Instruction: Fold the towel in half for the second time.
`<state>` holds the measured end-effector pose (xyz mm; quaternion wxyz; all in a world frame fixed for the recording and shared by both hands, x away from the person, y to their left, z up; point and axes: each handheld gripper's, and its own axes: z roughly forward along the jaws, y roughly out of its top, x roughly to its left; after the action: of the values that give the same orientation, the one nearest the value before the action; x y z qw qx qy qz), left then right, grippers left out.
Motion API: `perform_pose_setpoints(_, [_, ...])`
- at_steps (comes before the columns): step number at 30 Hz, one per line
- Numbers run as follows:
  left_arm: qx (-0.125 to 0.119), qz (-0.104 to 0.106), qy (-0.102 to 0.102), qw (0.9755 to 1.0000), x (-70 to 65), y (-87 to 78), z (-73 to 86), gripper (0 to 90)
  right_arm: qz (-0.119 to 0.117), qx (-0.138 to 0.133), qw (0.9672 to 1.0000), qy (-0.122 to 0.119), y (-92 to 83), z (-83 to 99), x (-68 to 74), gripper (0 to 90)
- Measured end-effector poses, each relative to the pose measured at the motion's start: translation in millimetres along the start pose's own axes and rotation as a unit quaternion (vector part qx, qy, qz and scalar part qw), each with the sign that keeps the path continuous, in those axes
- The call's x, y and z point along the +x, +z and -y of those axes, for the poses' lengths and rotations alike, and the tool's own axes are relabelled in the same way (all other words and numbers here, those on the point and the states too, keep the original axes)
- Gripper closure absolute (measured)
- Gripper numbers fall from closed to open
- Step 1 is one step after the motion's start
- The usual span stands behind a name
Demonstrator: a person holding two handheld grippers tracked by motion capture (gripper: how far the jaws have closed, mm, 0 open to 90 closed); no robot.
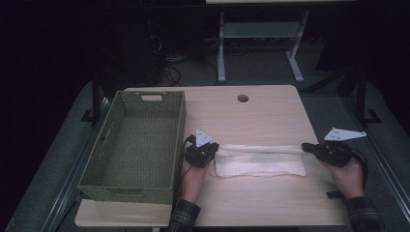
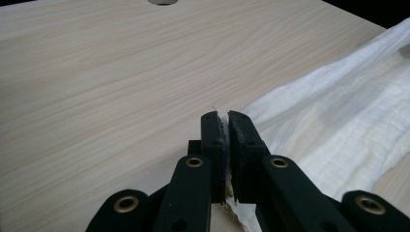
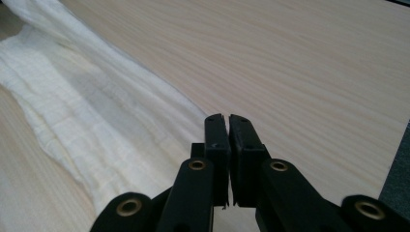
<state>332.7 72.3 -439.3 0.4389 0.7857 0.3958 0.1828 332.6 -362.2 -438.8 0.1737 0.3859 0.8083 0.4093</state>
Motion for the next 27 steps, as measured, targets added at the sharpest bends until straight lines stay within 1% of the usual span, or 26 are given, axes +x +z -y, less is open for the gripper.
perform_pose_setpoints(5, [0.002,0.003,0.005,1.0,-2.3,-3.3,5.9,85.3,-0.005,0.006,1.0,-0.002,-1.6,3.5,3.9,87.0])
perform_pose_setpoints(6, [-0.001,0.003,0.004,1.0,-3.3,-3.9,6.8,85.3,-0.006,0.006,1.0,-0.003,-2.2,4.3,5.0,87.0])
perform_pose_setpoints(8, [0.003,0.004,0.011,0.9999,-4.7,-5.8,8.2,85.3,-0.006,0.008,0.9999,-0.005,-3.4,6.2,6.8,86.9])
perform_pose_setpoints(9, [0.001,0.005,0.01,0.9999,-5.9,-6.0,8.8,85.3,-0.008,0.009,0.9999,-0.006,-4.2,7.5,7.3,86.9])
perform_pose_setpoints(10, [0.002,0.006,0.014,0.9999,-6.5,-7.1,9.4,85.3,-0.008,0.01,0.9999,-0.004,-4.6,8.3,8.0,87.0])
perform_pose_setpoints(12, [-0.001,0.009,0.011,0.9999,-9.5,-8.7,11.1,85.3,-0.009,0.011,0.9999,-0.004,-7.1,10.7,9.5,86.9])
perform_pose_setpoints(16, [0.002,0.014,0.018,0.9997,-12.5,-12.0,14.2,85.2,-0.012,0.011,0.9999,-0.003,-10.9,14.9,11.7,86.9])
perform_pose_setpoints(18, [0.006,0.014,0.023,0.9996,-14.0,-13.5,16.1,85.2,-0.013,0.014,0.9998,-0.006,-11.7,17.3,12.9,86.9])
perform_pose_setpoints(21, [0.009,0.014,0.022,0.9996,-15.5,-14.1,19.4,85.1,-0.017,0.018,0.9997,-0.005,-12.5,20.3,15.8,86.9])
perform_pose_setpoints(22, [0.013,0.014,0.026,0.9995,-15.9,-14.6,21.0,85.2,-0.018,0.019,0.9996,-0.004,-12.3,21.0,16.8,86.8])
perform_pose_setpoints(23, [0.013,0.014,0.023,0.9995,-16.9,-14.2,22.0,85.1,-0.018,0.021,0.9996,-0.009,-12.0,22.1,17.5,86.7])
perform_pose_setpoints(24, [0.019,0.014,0.029,0.9993,-17.3,-14.4,23.2,85.1,-0.02,0.023,0.9995,-0.008,-11.9,22.8,18.0,86.7])
perform_pose_setpoints(27, [0.025,0.014,0.028,0.9992,-20.2,-13.6,27.7,85.0,-0.022,0.026,0.9994,-0.006,-13.0,25.4,19.2,86.5])
